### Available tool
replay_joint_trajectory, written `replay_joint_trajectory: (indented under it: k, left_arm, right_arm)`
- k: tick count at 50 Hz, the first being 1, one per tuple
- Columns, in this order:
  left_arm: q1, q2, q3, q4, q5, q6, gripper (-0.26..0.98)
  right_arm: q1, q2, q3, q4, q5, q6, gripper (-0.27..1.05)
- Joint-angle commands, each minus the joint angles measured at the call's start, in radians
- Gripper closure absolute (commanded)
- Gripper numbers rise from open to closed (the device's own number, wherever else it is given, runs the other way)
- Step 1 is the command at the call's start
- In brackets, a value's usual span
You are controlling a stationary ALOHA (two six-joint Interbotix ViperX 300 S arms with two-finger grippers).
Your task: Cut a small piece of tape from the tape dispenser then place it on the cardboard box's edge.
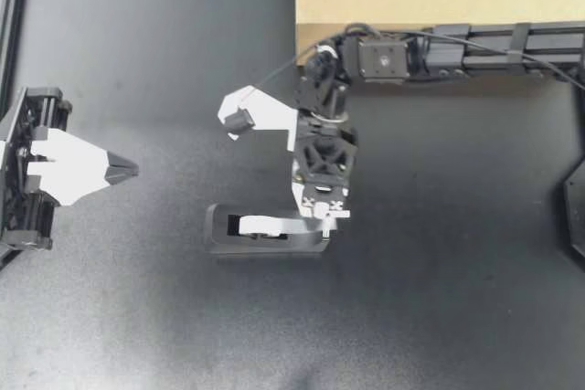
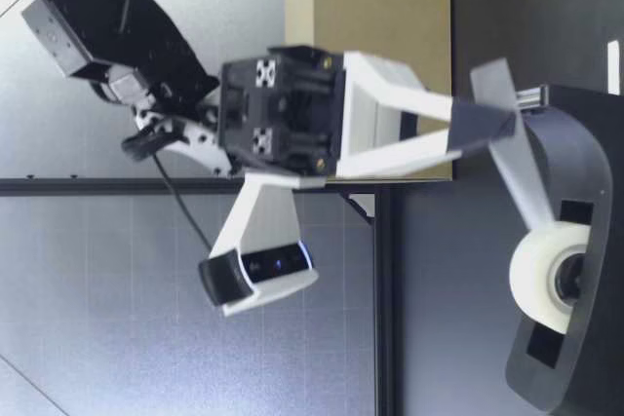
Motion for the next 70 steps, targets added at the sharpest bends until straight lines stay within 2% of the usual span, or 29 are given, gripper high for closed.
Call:
replay_joint_trajectory:
  k: [1, 16, 36, 54, 61, 70]
  left_arm:
    - [-0.002, 0.003, -0.011, -0.002, -0.008, -0.002, 0.85]
    - [-0.002, 0.003, -0.014, -0.002, -0.008, -0.002, 0.85]
    - [-0.002, 0.003, -0.011, -0.002, -0.009, -0.002, 0.85]
    - [-0.002, 0.003, -0.011, -0.002, -0.008, -0.002, 0.85]
    - [-0.002, 0.014, -0.015, -0.003, -0.008, 0.0, 0.85]
    - [0.0, 0.094, -0.049, -0.041, -0.008, 0.003, 0.85]
  right_arm:
    - [0.003, -0.072, 0.02, 0.003, -0.011, -0.003, 0.92]
    - [-0.008, -0.114, 0.109, 0.002, -0.054, -0.006, 0.92]
    - [-0.023, -0.114, 0.15, -0.006, -0.091, -0.018, 0.92]
    - [0.0, -0.08, 0.206, -0.003, -0.187, -0.044, 0.92]
    - [0.0, -0.132, 0.218, -0.023, -0.221, -0.035, 0.92]
    - [-0.005, -0.311, 0.218, -0.169, -0.31, 0.0, 0.92]
